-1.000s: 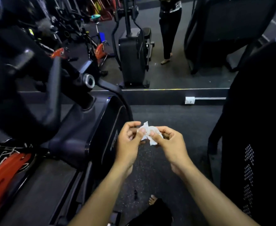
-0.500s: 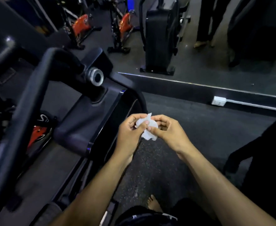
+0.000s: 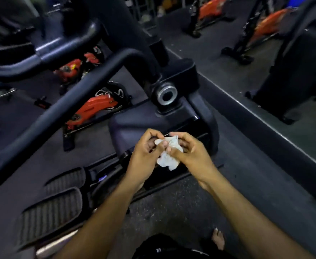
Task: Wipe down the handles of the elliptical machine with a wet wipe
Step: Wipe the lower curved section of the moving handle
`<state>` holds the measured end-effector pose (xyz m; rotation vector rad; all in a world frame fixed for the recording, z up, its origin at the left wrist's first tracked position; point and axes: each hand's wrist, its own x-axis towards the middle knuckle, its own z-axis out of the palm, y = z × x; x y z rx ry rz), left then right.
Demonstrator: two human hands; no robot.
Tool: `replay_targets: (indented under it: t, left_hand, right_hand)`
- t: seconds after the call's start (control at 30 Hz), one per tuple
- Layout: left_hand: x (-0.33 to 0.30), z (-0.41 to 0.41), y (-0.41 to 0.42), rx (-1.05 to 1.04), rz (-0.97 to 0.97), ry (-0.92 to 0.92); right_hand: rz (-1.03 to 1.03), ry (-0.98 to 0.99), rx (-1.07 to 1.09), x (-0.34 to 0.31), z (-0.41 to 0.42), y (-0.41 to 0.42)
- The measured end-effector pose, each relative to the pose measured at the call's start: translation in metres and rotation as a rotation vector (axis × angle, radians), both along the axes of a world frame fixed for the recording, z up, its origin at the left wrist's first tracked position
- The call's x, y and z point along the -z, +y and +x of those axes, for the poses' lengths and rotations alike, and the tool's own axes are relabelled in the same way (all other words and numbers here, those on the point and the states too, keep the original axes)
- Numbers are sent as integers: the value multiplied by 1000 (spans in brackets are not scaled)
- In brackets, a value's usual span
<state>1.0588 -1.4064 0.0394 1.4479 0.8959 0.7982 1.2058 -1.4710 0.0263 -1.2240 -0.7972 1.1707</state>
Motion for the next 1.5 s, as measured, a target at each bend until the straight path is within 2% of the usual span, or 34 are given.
replay_targets:
  t: [0.2, 0.37, 0.43, 0.53, 0.73, 0.87, 0.93, 1.0, 1.07, 1.23, 1.33, 1.4, 1.5]
  left_hand:
    - [-14, -12, -5, -386, 153, 21]
    - [-15, -51, -25, -552, 82, -83]
    - [-17, -63, -39, -577, 63, -76]
    - [-17, -74, -61, -636, 89, 68]
    - [-27, -65, -100, -1015, 121, 97]
    - [-46, -30, -111, -1180, 167, 96]
    - [-59, -14, -113, -1233, 212, 91]
    - [-75, -4, -114, -1267, 258, 85]
    - [-98, 8, -114, -1291, 312, 79]
    - [-170, 17, -120, -1295, 430, 85]
    - [-213, 18, -124, -1311, 513, 123]
    - [-235, 21, -121, -1360, 608, 198]
    - [-262, 24, -109, -1355, 733, 211]
  right_hand:
    - [31, 63, -243, -13, -15, 41]
    - [56, 131, -353, -18, -49, 53]
    - [99, 97, -447, -16, -60, 54]
    - [164, -4, -574, -16, -71, 55]
    - [461, -84, -917, -23, -65, 61]
    - [643, -228, -1150, -45, -48, 70]
    - [599, -108, -1204, -60, -36, 76]
    - [465, 62, -1248, -74, -30, 81]
    - [423, 132, -1259, -94, -29, 86]
    - [561, 204, -1325, -167, -39, 99]
    - [686, 150, -1404, -213, -39, 109]
    - [734, 165, -1396, -241, -39, 109]
    - [790, 214, -1376, -274, -41, 109]
